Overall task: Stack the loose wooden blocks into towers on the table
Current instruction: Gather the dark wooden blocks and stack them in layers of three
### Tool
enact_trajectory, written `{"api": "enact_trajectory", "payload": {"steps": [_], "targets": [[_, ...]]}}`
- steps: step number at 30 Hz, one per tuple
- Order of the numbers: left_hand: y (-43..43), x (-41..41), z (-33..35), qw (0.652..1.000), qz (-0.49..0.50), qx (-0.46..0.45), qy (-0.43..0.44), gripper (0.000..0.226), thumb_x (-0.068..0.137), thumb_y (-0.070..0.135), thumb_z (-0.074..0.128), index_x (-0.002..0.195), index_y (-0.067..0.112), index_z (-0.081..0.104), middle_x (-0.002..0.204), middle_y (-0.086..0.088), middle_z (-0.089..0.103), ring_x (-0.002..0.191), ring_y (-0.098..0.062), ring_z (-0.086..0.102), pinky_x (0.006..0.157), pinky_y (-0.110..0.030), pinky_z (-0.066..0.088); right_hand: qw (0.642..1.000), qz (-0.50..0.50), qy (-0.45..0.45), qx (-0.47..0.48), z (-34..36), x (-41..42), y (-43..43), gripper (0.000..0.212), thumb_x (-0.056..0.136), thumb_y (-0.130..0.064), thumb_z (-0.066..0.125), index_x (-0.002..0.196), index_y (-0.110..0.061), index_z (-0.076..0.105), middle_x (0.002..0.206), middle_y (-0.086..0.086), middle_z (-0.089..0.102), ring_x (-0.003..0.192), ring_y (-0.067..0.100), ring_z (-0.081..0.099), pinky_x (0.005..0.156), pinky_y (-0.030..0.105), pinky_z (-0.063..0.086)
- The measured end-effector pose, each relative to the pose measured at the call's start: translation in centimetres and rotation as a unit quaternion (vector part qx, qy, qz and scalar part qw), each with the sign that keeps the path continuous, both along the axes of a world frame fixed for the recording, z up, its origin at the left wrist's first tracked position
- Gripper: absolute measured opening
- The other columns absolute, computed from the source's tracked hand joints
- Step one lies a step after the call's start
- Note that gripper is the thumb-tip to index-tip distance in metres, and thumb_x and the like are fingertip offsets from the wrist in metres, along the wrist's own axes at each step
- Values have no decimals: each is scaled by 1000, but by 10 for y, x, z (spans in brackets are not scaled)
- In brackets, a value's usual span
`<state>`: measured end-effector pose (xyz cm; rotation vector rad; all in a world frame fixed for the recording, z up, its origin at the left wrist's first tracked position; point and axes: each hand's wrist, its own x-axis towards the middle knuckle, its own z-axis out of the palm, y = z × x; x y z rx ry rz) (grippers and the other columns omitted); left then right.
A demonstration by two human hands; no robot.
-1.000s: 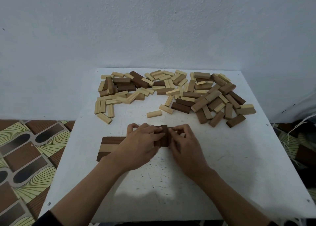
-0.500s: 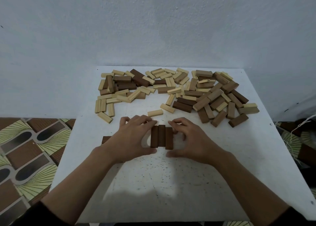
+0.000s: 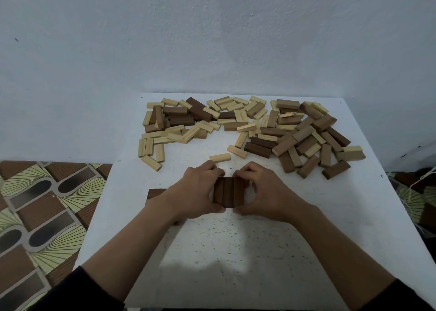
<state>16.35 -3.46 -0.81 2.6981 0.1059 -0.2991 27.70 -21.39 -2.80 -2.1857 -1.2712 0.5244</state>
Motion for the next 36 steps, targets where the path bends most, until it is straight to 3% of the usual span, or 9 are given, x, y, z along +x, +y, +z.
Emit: {"api": "enact_trajectory", "payload": {"steps": [7,11,18,27,36], "targets": [[4,2,-1,999,1,-38,-4,71,70,48,87,130,22,59,117,5,46,104,-15,48,98,-33,41,1000,8,1,9,-2,0,-5,75,68,-41,89,134,-18,63,114,-9,48,98,6,49,81,9,37],[3,1,-1,999,-6,-33,-15,68,72,48,86,128,21,61,115,3,48,103,-16,49,97,-34,41,1000,1,-4,12,-3,-3,-4,74,67,-43,88,132,-18,63,115,-8,48,101,9,49,88,23,44],[3,7,3,1000,-16,-26,-6,68,66,48,89,122,19,63,111,2,51,99,-16,50,94,-35,45,1000,-2,-5,24,-1,-7,-1,60,67,-42,86,119,-18,69,108,-6,48,96,11,50,84,33,50],[10,11,13,999,-29,-25,29,79,67,50,90,133,21,58,122,3,53,110,-14,50,98,-35,45,1000,-6,5,0,1,-2,-6,86,64,-53,88,138,-20,59,119,-12,46,106,4,46,91,21,42],[8,8,0,999,-9,-47,-17,67,60,52,87,117,28,64,108,9,51,98,-11,50,90,-34,49,999,-19,18,33,-6,-7,-3,68,65,-42,88,126,-18,66,106,-8,44,95,9,48,80,20,44]]}}
